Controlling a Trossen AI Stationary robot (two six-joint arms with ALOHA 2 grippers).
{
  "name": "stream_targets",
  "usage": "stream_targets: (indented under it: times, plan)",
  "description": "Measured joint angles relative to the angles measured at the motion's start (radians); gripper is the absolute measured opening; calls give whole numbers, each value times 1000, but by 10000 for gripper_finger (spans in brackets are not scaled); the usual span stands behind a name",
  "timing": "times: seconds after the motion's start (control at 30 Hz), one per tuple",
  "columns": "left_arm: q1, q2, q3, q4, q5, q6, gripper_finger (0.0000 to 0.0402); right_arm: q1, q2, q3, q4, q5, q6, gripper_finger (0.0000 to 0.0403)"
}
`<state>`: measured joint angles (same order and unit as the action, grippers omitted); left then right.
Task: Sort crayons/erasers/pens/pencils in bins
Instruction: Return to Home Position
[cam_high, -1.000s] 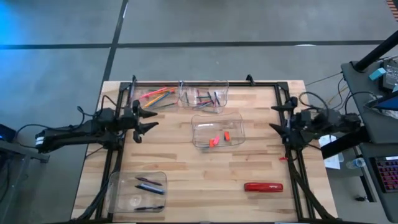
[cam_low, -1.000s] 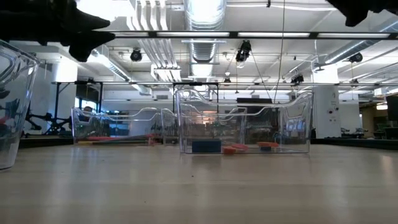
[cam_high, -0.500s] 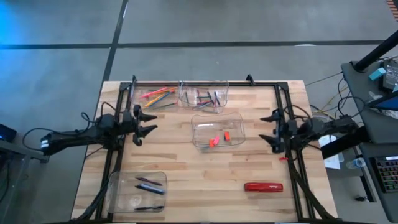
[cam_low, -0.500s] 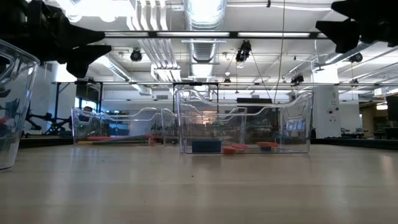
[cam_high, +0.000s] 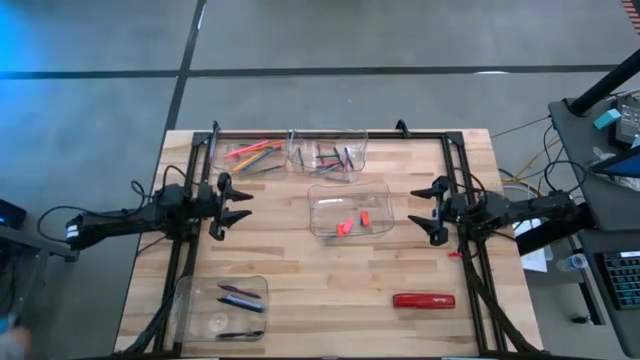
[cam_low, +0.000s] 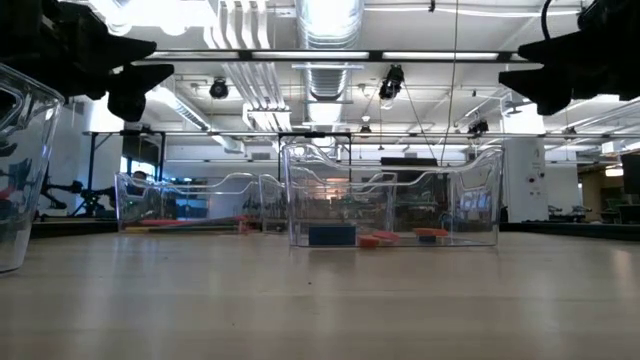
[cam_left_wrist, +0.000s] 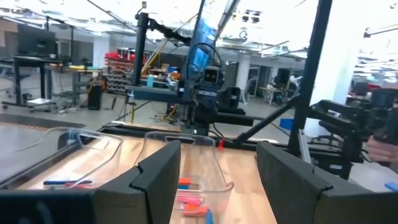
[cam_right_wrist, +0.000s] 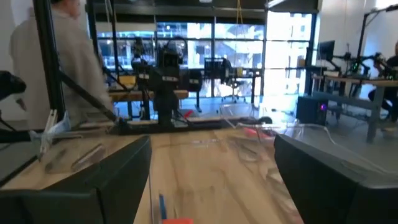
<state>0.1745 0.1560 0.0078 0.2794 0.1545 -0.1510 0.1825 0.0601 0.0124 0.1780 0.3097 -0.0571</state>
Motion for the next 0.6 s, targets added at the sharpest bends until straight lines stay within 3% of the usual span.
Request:
stream_targets:
  times: [0.27,0.43,0.6]
  plan:
    - [0,-22,-1,-3,25,45,196,0,0,0,-67,19,23,324]
    - [-1,-22,-2,-8,160,94,196,0,12,0,-122,30,34,324]
    - [-1,-28,-2,-27,165,107,196,0,20,0,-124,30,37,324]
